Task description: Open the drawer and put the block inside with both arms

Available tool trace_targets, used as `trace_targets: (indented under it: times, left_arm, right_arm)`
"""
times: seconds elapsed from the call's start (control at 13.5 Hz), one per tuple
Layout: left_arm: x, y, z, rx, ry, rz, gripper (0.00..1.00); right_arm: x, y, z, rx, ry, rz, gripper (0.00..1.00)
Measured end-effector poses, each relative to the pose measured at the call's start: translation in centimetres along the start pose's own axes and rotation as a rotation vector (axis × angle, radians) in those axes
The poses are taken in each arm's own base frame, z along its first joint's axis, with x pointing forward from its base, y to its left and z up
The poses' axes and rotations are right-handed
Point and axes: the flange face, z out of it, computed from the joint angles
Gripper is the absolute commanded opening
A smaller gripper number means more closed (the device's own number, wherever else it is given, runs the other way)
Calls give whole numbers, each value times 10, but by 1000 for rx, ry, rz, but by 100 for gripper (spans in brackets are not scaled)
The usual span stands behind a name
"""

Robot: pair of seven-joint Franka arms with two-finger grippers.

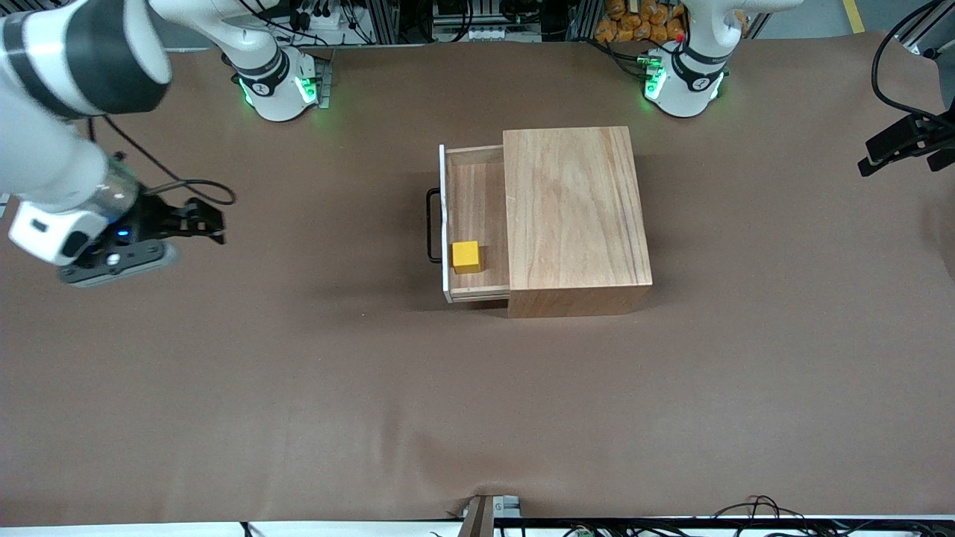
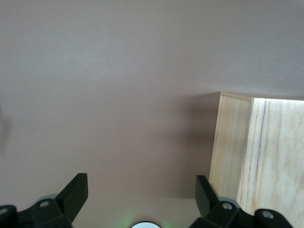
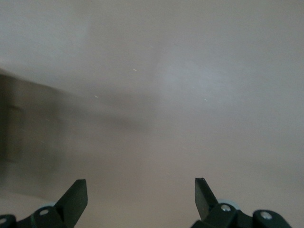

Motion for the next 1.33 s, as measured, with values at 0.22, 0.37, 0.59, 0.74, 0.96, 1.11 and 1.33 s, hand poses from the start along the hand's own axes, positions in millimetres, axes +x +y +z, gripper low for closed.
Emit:
trace_targets:
  times: [0.22,0.37,0.59,0.74,0.96,1.11,1.33]
  left_arm:
    - [-4,-1,-5,-2,8,5,100]
    - [-6,-2,-7,-3,11,5,100]
    - [-7,-2,-6,-4,9,5,100]
    - [-8,-2,-5,-4,6,5,100]
    - [-8,-3,-4,-4,4,5,100]
    - [-8,-3,-5,-4,4,6,100]
    - [-8,-1,-4,-4,4,25,100]
  right_arm:
    - [-36,36,-34,11,-12,42,100]
    - [-60,42,-60,15,-11,66,100]
    - [-75,44,-73,18,-26,140,100]
    - [-80,33,-82,19,-45,154,100]
    - [-92,23,-104,10,-14,158,100]
    - [-96,24,-109,8,-3,165,100]
    - [-95,23,-106,9,-10,227,100]
